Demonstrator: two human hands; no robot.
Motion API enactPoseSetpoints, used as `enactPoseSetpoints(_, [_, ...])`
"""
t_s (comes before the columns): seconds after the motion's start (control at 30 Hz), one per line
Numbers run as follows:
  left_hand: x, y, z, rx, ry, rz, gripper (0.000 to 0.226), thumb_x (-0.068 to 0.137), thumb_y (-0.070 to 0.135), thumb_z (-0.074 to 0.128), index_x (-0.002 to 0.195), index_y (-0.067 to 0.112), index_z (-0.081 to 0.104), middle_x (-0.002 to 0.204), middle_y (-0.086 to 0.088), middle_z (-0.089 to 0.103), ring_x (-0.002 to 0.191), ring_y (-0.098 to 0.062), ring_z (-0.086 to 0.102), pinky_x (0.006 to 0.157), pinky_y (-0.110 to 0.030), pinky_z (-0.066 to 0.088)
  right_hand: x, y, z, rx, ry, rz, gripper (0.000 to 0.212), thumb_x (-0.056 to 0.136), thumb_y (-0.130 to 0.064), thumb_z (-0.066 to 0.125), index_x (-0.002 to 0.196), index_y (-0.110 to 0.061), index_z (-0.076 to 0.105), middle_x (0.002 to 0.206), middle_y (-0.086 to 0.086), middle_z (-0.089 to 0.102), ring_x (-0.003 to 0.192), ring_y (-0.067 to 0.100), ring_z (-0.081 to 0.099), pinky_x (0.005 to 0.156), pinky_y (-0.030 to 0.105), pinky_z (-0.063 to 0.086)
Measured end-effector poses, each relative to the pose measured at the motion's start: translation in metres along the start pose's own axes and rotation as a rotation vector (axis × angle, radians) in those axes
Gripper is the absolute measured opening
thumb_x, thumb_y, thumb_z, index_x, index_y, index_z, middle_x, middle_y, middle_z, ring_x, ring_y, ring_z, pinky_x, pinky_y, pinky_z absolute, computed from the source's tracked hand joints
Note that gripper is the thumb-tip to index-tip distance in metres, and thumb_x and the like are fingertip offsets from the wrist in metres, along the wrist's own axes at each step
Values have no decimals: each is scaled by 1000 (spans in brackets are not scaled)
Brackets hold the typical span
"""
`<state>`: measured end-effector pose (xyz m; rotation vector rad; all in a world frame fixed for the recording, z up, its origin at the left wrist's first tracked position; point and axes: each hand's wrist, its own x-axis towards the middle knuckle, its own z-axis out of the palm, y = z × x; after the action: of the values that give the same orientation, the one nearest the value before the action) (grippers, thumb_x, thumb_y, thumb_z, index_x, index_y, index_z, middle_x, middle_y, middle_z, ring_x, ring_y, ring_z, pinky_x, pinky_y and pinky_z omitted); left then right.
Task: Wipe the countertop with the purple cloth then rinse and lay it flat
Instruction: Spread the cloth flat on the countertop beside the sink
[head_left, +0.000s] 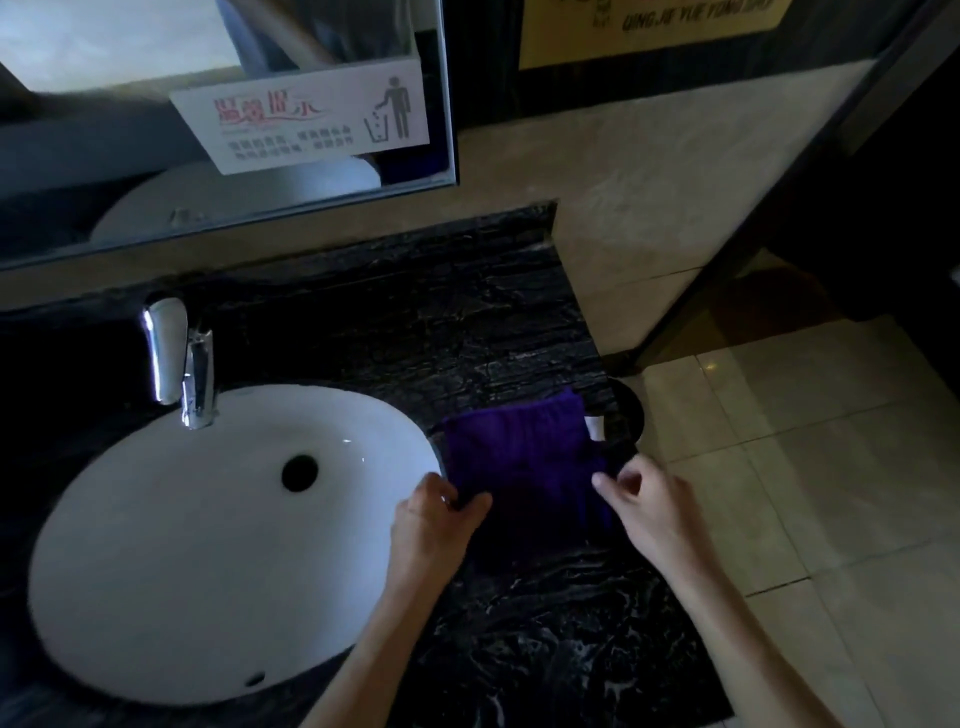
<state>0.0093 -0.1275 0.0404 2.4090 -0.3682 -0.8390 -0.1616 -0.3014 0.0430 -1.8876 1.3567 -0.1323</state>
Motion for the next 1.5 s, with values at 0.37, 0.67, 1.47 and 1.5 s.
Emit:
enactPoseSetpoints(0.37, [-42, -5, 24, -185, 45, -111, 23, 79, 26, 82, 67, 10, 70, 76, -16, 70, 72, -30, 67, 57, -29, 46, -36, 20, 19, 6, 186, -50, 24, 92, -22, 70, 78, -11, 55, 64, 2, 59, 60, 24, 54, 57, 38, 39])
enactPoseSetpoints(0.67, [-74, -3, 30, -587, 59, -129, 16, 89, 5, 64, 76, 3, 56, 70, -12, 54, 65, -23, 53, 57, -29, 46, -76, 12, 28, 817, -224, 588, 42, 102, -35, 59, 95, 7, 60, 82, 24, 68, 68, 33, 69, 59, 42, 63])
enactPoseSetpoints(1.47, [-160, -82, 29, -481, -310, -56, 15, 93, -6, 61, 91, 9, 60, 73, -9, 60, 58, -12, 60, 49, -32, 53, -157, 94, 0, 544, -72, 326, 9, 85, -7, 78, 85, -7, 70, 78, 16, 74, 79, 40, 71, 74, 59, 57])
enactPoseSetpoints(1.5, [-161, -86, 31, -428, -340, -72, 15, 93, -6, 62, 91, 9, 60, 73, -7, 60, 54, -7, 60, 48, -29, 53, -161, 97, -3, 470, -90, 308, 11, 86, -6, 77, 81, -2, 67, 72, 15, 71, 72, 36, 69, 70, 56, 57])
